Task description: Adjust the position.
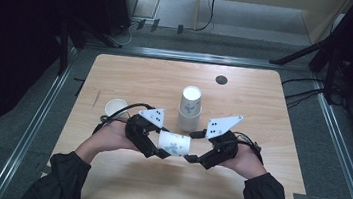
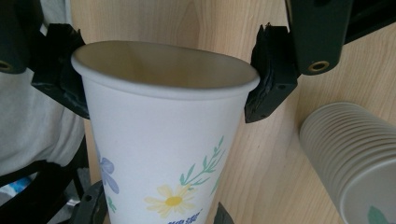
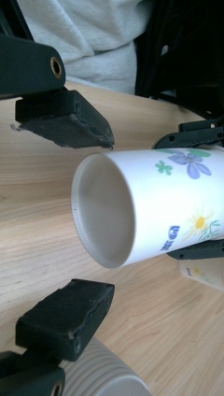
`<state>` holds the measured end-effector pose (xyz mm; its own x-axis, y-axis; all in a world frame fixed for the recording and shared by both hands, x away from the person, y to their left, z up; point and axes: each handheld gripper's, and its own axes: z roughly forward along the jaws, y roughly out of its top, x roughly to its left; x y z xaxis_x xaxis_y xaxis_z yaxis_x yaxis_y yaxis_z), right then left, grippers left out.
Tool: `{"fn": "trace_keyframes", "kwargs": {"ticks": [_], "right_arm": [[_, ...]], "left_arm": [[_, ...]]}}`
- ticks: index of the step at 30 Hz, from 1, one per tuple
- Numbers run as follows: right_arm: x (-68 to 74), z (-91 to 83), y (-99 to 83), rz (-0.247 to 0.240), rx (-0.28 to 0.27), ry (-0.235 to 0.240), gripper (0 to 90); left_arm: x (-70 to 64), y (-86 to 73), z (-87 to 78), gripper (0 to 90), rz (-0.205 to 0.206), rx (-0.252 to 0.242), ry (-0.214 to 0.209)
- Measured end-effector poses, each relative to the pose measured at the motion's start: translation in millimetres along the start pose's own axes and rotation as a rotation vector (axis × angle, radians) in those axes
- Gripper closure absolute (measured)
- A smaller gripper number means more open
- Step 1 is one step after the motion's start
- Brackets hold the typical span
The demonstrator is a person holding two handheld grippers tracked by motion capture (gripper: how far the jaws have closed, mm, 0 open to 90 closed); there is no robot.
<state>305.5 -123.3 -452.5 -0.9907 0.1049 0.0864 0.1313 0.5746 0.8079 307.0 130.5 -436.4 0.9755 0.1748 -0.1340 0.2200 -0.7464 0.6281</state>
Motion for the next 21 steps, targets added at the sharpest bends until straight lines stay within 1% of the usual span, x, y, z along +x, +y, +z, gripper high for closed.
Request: {"fn": "trace_keyframes", "kwargs": {"ticks": [2, 4, 6, 7, 9, 12, 14, 21], "right_arm": [[0.9, 1.7, -2.0, 0.002, 0.019, -0.01, 24.4], [1.0, 4.3, -4.1, 0.0, 0.03, -0.012, 24.5], [0.6, 7.1, -6.0, -0.001, 0.041, -0.015, 24.7], [0.1, 9.4, -7.6, 0.004, 0.05, -0.01, 24.8], [-1.3, 13.0, -10.1, 0.004, 0.062, -0.01, 25.6], [-3.1, 20.3, -13.0, 0.005, 0.087, -0.001, 25.9], [-3.8, 24.7, -14.0, 0.004, 0.096, 0.003, 26.3], [-3.4, 36.5, -15.5, -0.011, 0.14, 0.012, 27.9]], "left_arm": [[0.6, 1.6, 3.4, 25.7, 0.006, 0.025, 0.008], [2.2, 3.2, 6.9, 25.8, 0.002, 0.049, -0.002], [2.8, 4.2, 10.5, 25.8, -0.004, 0.069, -0.003], [3.7, 4.6, 12.2, 25.7, -0.006, 0.082, -0.007], [3.9, 5.1, 16.1, 25.7, -0.016, 0.099, -0.002], [5.2, 5.8, 20.9, 25.7, -0.007, 0.133, -0.001], [4.2, 6.2, 24.3, 25.7, -0.008, 0.149, 0.009], [1.4, 7.7, 34.3, 25.7, 0.012, 0.205, 0.008]]}}
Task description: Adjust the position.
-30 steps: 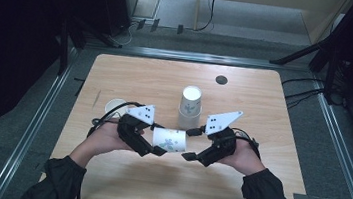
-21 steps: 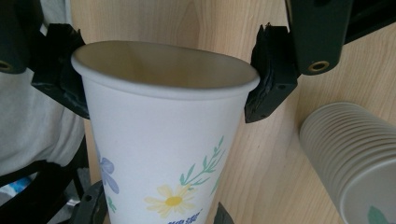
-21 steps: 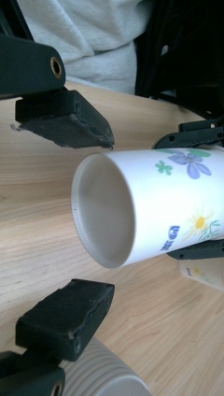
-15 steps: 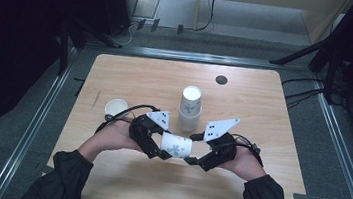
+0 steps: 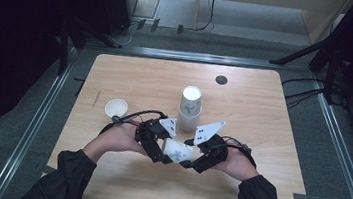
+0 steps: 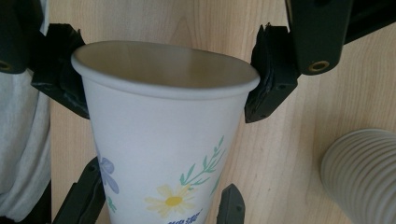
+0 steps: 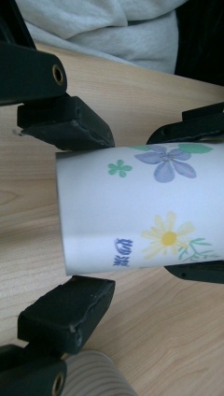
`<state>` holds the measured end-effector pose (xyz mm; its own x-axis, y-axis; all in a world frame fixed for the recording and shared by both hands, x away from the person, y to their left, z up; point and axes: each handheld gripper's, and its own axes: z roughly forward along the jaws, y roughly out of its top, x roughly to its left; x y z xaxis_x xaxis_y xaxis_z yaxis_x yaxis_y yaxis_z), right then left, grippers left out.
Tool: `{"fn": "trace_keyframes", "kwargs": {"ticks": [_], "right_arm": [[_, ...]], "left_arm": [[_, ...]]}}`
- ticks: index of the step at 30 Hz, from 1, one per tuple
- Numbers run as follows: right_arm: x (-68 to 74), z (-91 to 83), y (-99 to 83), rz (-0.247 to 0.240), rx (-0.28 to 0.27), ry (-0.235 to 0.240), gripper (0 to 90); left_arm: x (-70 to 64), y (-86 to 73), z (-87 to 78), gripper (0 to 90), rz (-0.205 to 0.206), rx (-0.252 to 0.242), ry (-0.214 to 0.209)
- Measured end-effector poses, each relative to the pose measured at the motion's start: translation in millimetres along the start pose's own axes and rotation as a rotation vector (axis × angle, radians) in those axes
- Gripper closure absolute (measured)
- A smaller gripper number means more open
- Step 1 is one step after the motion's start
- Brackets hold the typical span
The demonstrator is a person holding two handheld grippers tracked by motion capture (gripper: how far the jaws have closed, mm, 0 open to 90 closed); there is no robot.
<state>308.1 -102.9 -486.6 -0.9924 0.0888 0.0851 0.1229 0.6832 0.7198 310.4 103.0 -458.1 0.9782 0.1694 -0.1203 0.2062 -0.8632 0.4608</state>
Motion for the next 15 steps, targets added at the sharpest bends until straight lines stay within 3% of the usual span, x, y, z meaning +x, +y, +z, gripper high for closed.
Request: {"fn": "trace_keyframes", "kwargs": {"ticks": [8, 15], "right_arm": [[3.6, 6.1, 1.4, -0.026, 0.025, 0.008, 31.3], [3.9, 5.2, 1.9, -0.026, 0.028, 0.006, 34.2]], "left_arm": [[-2.7, 3.9, 7.2, 25.3, 0.011, 0.024, 0.001], [-1.6, 3.0, 7.2, 24.0, 0.006, 0.011, 0.003]]}}
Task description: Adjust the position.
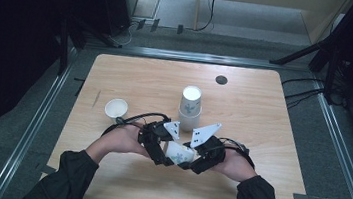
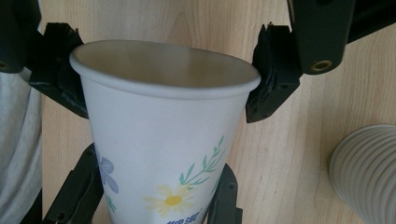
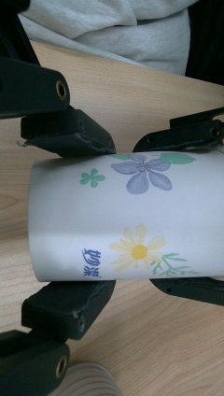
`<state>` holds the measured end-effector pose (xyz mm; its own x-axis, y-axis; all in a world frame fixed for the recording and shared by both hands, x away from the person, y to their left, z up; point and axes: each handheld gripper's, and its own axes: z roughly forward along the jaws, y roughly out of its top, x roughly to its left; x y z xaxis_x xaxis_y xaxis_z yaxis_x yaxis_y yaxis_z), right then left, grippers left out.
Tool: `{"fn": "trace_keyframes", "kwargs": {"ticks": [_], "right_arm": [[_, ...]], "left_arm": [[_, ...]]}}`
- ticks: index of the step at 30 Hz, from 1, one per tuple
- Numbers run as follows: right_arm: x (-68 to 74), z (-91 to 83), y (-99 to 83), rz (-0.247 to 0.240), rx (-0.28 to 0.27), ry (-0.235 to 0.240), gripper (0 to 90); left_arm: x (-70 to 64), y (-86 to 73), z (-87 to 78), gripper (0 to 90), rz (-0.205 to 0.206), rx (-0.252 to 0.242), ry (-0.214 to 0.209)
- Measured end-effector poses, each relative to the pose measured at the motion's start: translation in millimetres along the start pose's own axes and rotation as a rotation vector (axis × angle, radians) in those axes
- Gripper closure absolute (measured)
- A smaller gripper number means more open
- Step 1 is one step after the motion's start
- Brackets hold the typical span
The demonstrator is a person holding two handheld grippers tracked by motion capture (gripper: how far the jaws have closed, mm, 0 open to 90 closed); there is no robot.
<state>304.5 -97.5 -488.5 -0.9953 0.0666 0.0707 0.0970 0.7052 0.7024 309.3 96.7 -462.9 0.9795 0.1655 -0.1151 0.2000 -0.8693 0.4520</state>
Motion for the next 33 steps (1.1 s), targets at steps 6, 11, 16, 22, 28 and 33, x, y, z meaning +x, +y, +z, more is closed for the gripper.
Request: {"fn": "trace_keyframes", "kwargs": {"ticks": [6, 11, 16, 22, 28, 33], "right_arm": [[-0.2, -4.6, 0.9, -0.002, -0.02, -0.015, 34.2], [-3.5, -13.4, 0.1, 0.001, -0.067, -0.026, 34.2], [-7.1, -23.2, 1.2, 0.015, -0.117, -0.029, 34.2], [-10.3, -34.4, 4.0, 0.031, -0.182, -0.018, 34.2], [-10.5, -43.5, 8.7, 0.021, -0.229, -0.014, 34.2], [-12.8, -47.9, 12.1, 0.022, -0.274, 0.006, 34.2]], "left_arm": [[0.6, -1.1, -7.4, 12.9, -0.006, -0.06, 0.035], [3.9, -6.0, -20.5, 12.7, -0.035, -0.154, 0.053], [4.0, -12.7, -32.8, 12.7, -0.061, -0.233, 0.066], [3.6, -21.2, -44.2, 12.7, -0.1, -0.322, 0.067], [-0.3, -26.5, -51.5, 12.7, -0.134, -0.402, 0.062], [-5.4, -29.5, -56.1, 12.7, -0.149, -0.455, 0.058]]}}
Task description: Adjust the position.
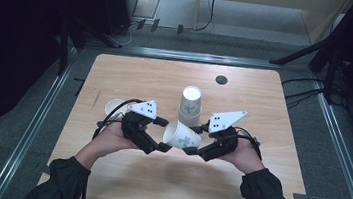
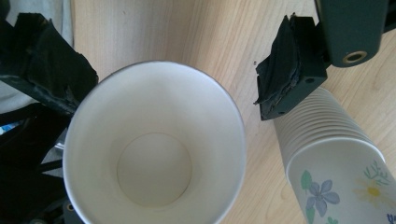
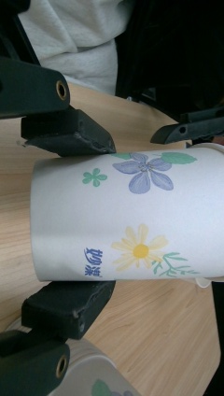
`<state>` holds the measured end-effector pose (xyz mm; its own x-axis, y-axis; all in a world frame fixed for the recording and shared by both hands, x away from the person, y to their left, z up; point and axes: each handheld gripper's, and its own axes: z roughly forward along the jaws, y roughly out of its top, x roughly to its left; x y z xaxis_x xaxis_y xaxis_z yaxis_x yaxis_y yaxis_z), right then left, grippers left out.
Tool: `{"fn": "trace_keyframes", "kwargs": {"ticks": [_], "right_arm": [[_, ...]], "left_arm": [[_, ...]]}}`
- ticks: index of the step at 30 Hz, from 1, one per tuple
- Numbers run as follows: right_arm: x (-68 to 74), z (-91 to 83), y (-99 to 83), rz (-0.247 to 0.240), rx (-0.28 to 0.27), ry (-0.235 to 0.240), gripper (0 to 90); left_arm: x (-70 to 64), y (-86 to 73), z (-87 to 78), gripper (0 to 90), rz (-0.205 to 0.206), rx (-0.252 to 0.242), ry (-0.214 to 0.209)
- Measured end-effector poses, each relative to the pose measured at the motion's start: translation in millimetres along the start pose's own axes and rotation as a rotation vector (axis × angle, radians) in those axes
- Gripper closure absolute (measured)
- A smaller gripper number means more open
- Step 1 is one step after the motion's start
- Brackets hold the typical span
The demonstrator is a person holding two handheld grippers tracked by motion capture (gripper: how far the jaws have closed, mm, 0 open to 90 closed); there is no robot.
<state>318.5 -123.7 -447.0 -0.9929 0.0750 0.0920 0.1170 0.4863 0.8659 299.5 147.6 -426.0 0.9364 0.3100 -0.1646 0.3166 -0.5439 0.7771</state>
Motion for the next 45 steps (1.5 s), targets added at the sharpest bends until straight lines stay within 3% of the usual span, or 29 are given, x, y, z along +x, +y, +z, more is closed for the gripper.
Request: {"fn": "trace_keyframes", "kwargs": {"ticks": [7, 10, 21, 24, 38, 42, 45], "right_arm": [[-2.7, 3.4, 4.2, 0.012, -0.041, 0.051, 34.1], [-3.1, 6.7, 6.0, 0.008, -0.053, 0.069, 34.2], [-3.6, 15.3, 7.9, 0.023, -0.055, 0.109, 34.1], [-4.1, 16.0, 7.3, 0.024, -0.049, 0.107, 34.3], [-3.6, 16.9, 7.0, 0.026, -0.045, 0.117, 33.7], [-3.7, 17.4, 6.7, 0.041, -0.041, 0.14, 26.4], [-3.4, 18.7, 5.5, 0.047, -0.015, 0.103, 22.1]], "left_arm": [[-4.5, -1.1, -6.0, 12.5, -0.04, -0.099, 0.009], [-3.8, -2.8, -7.1, 12.6, -0.066, -0.14, -0.017], [-4.2, -4.2, -3.1, 15.7, -0.088, -0.201, -0.014], [-5.0, -4.2, -2.8, 21.3, -0.08, -0.199, -0.023], [-5.5, -2.6, -5.1, 25.8, -0.059, -0.181, -0.03], [-5.5, -2.2, -5.0, 25.9, -0.055, -0.166, -0.026], [-4.6, -2.4, -5.5, 25.8, -0.05, -0.138, -0.009]]}}
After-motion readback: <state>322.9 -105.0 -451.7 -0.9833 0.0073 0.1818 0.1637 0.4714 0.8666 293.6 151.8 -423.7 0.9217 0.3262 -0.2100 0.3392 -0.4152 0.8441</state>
